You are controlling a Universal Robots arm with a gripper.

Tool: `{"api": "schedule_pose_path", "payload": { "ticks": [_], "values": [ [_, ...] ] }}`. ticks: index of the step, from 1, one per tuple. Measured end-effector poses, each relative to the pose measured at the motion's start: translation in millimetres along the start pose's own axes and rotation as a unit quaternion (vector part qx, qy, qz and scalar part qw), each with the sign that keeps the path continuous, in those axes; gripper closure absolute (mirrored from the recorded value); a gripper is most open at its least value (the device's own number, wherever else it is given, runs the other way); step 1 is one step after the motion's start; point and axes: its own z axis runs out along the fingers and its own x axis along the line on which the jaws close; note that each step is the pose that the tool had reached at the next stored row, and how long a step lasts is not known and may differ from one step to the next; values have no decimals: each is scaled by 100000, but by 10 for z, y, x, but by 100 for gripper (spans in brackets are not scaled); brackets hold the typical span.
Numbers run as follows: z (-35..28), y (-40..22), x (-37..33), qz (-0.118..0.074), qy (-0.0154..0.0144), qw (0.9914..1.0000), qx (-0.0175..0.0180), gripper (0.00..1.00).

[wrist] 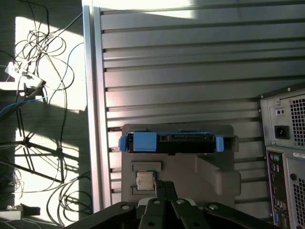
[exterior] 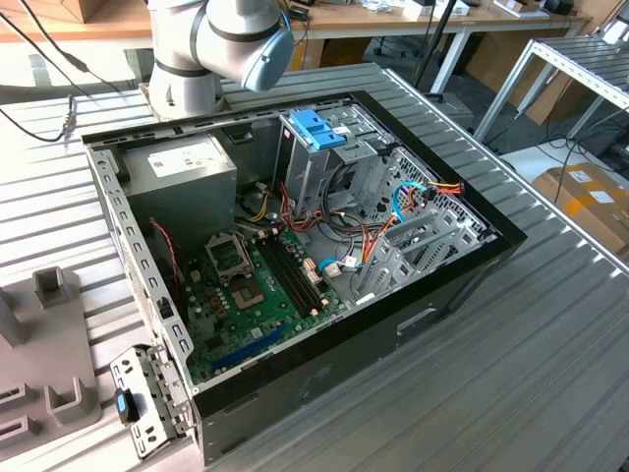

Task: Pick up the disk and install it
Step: 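Reach for the disk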

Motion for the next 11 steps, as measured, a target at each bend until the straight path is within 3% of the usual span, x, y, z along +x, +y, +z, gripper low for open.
{"api": "schedule_pose_path", "payload": {
  "ticks": [11],
  "values": [
    [2,3,-37,-1,1,100000,2,89]
  ]
}}
